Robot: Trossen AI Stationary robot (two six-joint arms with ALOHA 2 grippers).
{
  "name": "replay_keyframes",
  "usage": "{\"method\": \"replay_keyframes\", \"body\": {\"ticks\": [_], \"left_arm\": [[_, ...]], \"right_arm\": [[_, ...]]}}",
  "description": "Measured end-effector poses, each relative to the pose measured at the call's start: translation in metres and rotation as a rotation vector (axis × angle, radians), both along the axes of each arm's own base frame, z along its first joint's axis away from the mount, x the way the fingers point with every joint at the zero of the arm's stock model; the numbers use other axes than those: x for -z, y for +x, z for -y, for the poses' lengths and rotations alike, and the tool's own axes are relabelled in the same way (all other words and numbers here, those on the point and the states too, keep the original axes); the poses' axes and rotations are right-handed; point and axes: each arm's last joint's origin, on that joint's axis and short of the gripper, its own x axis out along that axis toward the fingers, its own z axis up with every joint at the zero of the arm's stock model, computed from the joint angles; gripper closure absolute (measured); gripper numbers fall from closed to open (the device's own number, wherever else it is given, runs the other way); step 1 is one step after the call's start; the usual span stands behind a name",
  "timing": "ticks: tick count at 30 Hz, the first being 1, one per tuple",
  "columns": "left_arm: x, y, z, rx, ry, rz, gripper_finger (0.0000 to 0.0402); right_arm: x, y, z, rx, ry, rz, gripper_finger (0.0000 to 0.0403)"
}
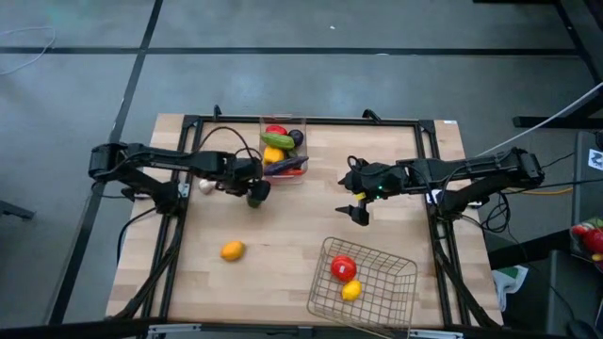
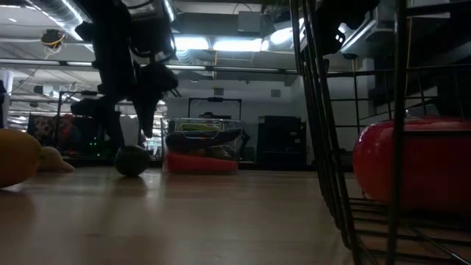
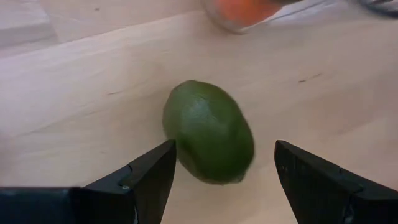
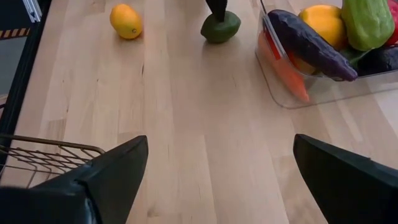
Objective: Sort produce into baskets
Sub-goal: Put the green lime into the gold wire basket
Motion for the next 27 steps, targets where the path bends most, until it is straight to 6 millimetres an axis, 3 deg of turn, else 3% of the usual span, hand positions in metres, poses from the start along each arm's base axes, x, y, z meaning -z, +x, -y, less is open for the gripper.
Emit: {"method": "replay_keyframes", "body": {"ticks": [10, 20, 27], "left_arm": [[0.020, 0.008, -0.001, -0.004, -0.016, -0.079, 0.0135], [0.023, 0.011, -0.002, 0.052, 0.005, -0.079, 0.0136], [0.023, 0.011, -0.002, 0.077, 0.016, -0.081, 0.0183]], "right_arm": [[0.000, 0.000, 0.000, 0.000, 0.000, 0.000, 0.0006], [0.004, -0.004, 0.000, 0.000, -0.005, -0.056, 0.0006], [0.009, -0.009, 0.001, 0.000, -0.011, -0.126, 0.0006]]}}
